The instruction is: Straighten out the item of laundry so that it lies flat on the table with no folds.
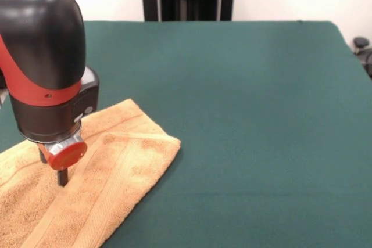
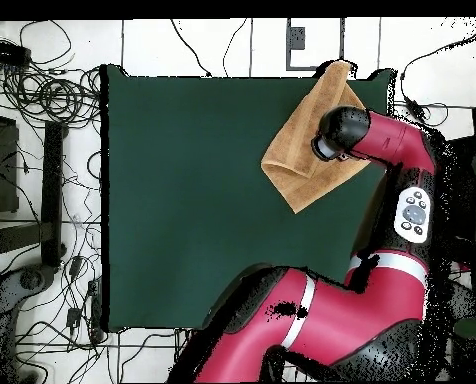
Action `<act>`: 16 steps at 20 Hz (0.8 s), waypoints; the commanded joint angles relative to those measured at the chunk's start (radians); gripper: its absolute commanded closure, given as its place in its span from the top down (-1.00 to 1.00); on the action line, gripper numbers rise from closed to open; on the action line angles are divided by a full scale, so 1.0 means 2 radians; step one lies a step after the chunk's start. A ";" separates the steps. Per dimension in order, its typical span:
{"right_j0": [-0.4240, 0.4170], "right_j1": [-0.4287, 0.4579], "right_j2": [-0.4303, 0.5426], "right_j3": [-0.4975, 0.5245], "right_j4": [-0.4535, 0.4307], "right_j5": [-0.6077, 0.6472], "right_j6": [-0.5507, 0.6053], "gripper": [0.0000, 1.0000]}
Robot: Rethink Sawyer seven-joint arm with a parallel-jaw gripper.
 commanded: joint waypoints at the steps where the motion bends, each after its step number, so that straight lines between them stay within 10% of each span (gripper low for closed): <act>1: 0.039 0.045 0.044 0.019 0.033 0.051 0.089 1.00; 16: 0.029 0.094 0.051 -0.063 0.044 0.019 0.107 1.00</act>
